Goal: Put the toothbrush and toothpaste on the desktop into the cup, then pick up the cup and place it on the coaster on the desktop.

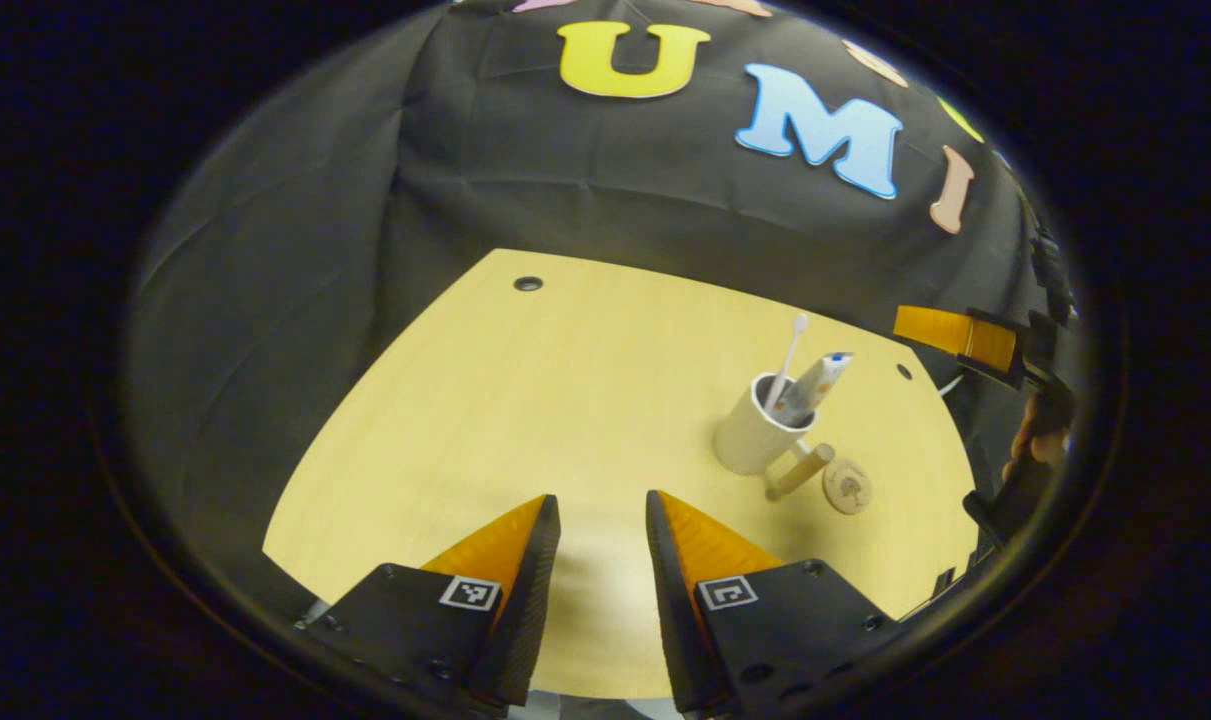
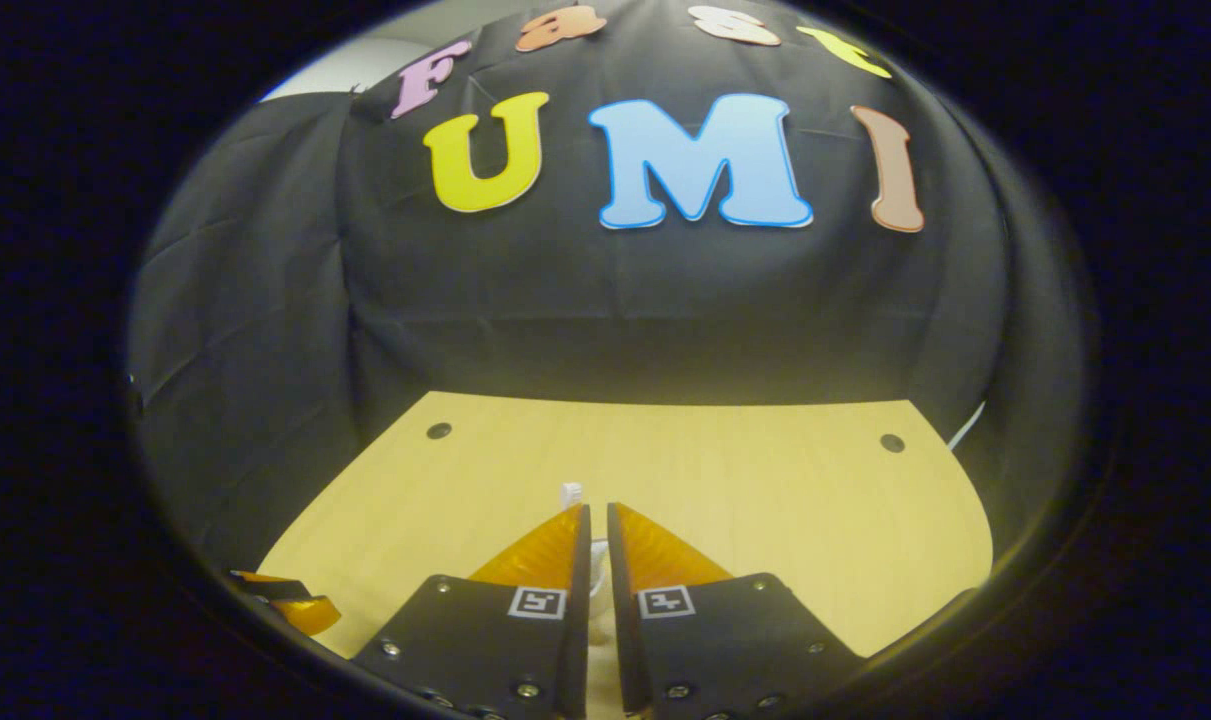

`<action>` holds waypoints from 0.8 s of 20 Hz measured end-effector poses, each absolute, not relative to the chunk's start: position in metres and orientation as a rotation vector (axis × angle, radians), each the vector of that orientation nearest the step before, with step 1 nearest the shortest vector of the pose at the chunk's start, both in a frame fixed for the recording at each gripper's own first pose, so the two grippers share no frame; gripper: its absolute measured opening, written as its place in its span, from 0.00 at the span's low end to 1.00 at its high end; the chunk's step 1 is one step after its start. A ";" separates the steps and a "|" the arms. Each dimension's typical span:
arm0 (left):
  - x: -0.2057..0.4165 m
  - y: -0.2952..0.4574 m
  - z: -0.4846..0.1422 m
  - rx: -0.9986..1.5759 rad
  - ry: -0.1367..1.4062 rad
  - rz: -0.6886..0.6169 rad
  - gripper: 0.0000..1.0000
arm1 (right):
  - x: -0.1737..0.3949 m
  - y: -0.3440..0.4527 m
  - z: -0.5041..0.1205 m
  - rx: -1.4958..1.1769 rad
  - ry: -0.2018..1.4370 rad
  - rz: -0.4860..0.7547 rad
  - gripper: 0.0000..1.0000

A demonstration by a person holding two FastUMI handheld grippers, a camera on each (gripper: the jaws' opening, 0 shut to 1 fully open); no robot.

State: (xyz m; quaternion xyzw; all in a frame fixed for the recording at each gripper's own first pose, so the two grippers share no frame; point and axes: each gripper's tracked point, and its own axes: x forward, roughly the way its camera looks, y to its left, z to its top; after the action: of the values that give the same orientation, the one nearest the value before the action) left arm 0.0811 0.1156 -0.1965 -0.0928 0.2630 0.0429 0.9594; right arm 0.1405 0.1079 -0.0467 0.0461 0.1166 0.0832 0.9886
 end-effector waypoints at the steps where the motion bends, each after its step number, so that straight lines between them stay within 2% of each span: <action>1: 0.085 0.100 -0.196 -0.179 0.542 0.055 0.58 | 0.138 0.092 -0.048 0.107 0.233 0.139 0.12; 5: 0.101 0.043 -0.195 -0.132 0.585 -0.051 0.85 | 0.122 0.024 -0.068 0.170 0.261 0.022 0.12; 7: 0.110 0.018 -0.199 -0.133 0.625 -0.078 0.73 | 0.112 -0.005 -0.080 0.199 0.278 -0.025 0.12; 8: 0.114 0.004 -0.200 -0.140 0.643 -0.089 0.83 | 0.108 -0.020 -0.086 0.210 0.288 -0.048 0.12; 14: 0.143 -0.048 -0.209 -0.229 0.738 -0.069 0.83 | 0.091 -0.083 -0.125 0.274 0.356 -0.129 0.12; 15: 0.148 -0.054 -0.211 -0.246 0.749 -0.061 0.83 | 0.091 -0.088 -0.130 0.283 0.367 -0.133 0.14; 16: 0.153 -0.057 -0.215 -0.250 0.760 -0.050 0.85 | 0.092 -0.094 -0.135 0.289 0.377 -0.133 0.12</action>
State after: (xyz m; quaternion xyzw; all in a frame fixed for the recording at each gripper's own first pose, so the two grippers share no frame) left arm 0.1530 -0.0566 -0.2146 -0.1217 0.3698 -0.0246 0.9208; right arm 0.0916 -0.0936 -0.1346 0.1431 0.1864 -0.0659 0.9698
